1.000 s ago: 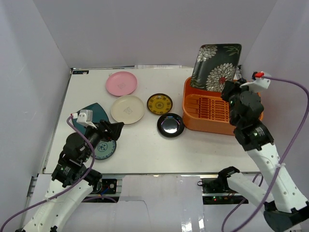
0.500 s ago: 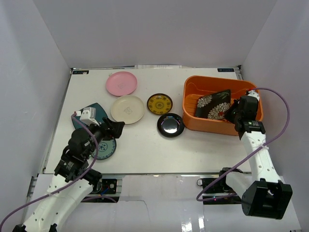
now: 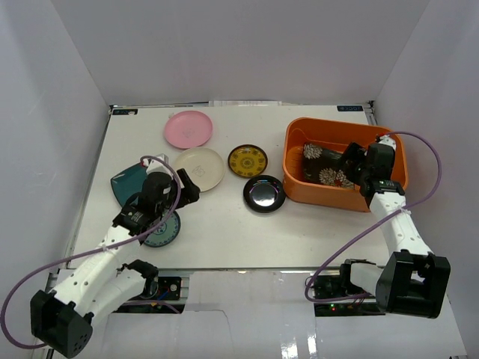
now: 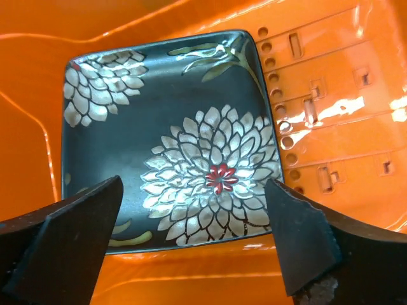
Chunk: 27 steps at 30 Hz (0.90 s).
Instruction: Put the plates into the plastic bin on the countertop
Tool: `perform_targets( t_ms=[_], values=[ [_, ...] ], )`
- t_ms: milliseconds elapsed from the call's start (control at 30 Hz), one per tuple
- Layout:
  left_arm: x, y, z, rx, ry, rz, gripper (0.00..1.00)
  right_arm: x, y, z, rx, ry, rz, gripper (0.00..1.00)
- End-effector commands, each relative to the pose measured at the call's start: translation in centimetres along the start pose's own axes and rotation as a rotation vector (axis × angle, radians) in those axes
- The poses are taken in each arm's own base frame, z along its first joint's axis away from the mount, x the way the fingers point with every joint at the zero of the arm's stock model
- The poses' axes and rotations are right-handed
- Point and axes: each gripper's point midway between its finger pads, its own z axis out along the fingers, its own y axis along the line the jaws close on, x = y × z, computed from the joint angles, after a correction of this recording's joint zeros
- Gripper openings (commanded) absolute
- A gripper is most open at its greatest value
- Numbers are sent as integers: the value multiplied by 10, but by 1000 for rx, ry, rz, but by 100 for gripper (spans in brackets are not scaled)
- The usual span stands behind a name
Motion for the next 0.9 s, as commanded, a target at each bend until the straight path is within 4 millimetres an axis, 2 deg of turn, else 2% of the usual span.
perform_targets(
  t_ms=[0, 100, 133, 200, 233, 300, 333, 367, 400, 433, 467, 500, 533, 600, 633, 667, 700, 767, 867],
  values=[
    [-34, -3, 9, -49, -74, -48, 91, -37, 7, -6, -10, -124, -33, 95],
    [-45, 21, 24, -129, -55, -92, 89, -42, 20, -12, -65, -111, -53, 91],
    [-54, 41, 27, -159, -52, -146, 88, -44, 26, -16, -96, -114, -66, 90],
    [-61, 68, 27, -198, -58, -202, 86, -41, 41, -28, -177, -122, -79, 90],
    [-71, 98, 23, -265, -87, -264, 85, -38, 50, -34, -220, -126, -89, 90],
    [-68, 125, 16, -314, -89, -321, 84, -39, 68, -50, -316, -164, -107, 90],
    [-65, 142, 10, -364, -93, -361, 83, -28, 73, -54, -347, -149, -117, 90],
    [-65, 148, 7, -384, -107, -374, 83, -24, 80, -59, -393, -146, -125, 90],
    [-55, 156, 6, -410, -103, -395, 83, -27, 87, -68, -432, -173, -129, 90],
    [-58, 169, 3, -441, -141, -416, 83, -12, 100, -73, -490, -145, -148, 90],
    [-49, 183, 0, -485, -156, -430, 83, -7, 109, -79, -542, -139, -157, 90],
    [-49, 193, -2, -507, -172, -445, 82, -3, 116, -86, -577, -146, -168, 90],
    [-51, 206, -6, -534, -188, -492, 82, 11, 122, -89, -612, -120, -186, 90],
    [-53, 213, 0, -519, -177, -492, 82, 21, 129, -94, -653, -111, -217, 90],
    [-54, 226, -2, -548, -184, -484, 82, 32, 129, -93, -664, -86, -229, 90],
    [-54, 227, 3, -512, -170, -480, 82, 39, 130, -93, -677, -73, -244, 90],
    [-53, 235, 9, -482, -134, -508, 82, 38, 134, -96, -703, -89, -253, 91],
    [-47, 246, 13, -462, -99, -507, 83, 49, 135, -96, -734, -64, -257, 91],
    [-39, 258, 13, -440, -72, -524, 84, 55, 143, -103, -789, -60, -258, 91]
  ],
)
